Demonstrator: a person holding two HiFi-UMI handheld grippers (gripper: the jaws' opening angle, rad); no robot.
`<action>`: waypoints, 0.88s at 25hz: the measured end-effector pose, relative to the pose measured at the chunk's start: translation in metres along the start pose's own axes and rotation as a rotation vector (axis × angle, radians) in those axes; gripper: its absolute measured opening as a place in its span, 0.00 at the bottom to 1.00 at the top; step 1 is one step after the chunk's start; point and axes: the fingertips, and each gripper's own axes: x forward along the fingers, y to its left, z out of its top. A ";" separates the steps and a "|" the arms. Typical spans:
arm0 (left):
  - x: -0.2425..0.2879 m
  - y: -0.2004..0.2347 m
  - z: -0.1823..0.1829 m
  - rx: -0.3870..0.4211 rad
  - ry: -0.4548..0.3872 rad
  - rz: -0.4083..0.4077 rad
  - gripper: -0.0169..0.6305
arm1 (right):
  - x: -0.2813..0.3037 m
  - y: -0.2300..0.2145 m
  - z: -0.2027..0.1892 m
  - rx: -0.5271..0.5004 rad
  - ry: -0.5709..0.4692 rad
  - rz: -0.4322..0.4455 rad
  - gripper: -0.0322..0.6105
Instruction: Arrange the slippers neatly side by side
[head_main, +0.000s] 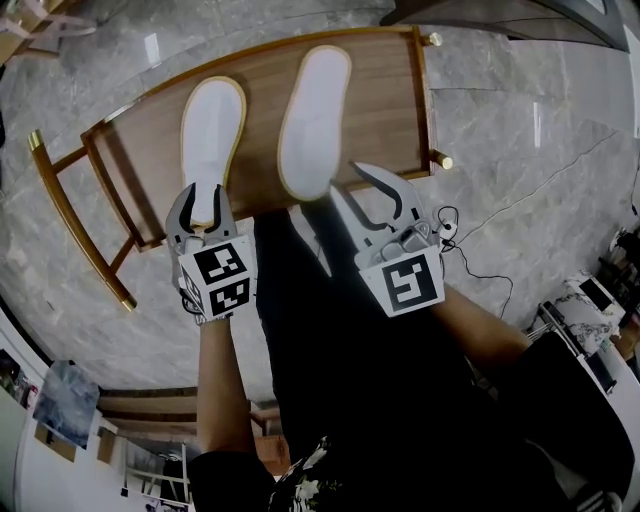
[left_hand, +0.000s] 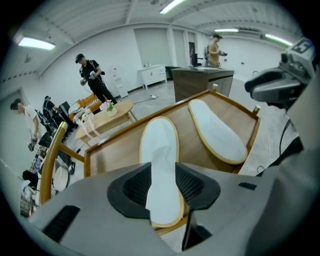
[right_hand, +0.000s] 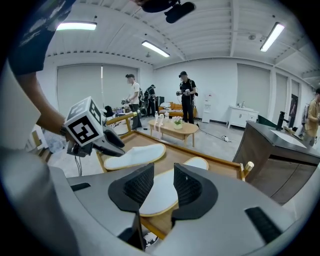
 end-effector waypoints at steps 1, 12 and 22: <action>0.000 0.005 0.003 0.021 0.000 -0.006 0.26 | -0.001 0.002 -0.001 0.000 0.002 0.001 0.23; 0.037 0.008 0.021 0.315 0.127 -0.121 0.27 | -0.007 0.002 -0.012 0.016 0.020 -0.024 0.23; 0.046 0.014 0.023 0.220 0.125 -0.051 0.04 | -0.009 0.005 -0.016 0.021 0.031 -0.027 0.22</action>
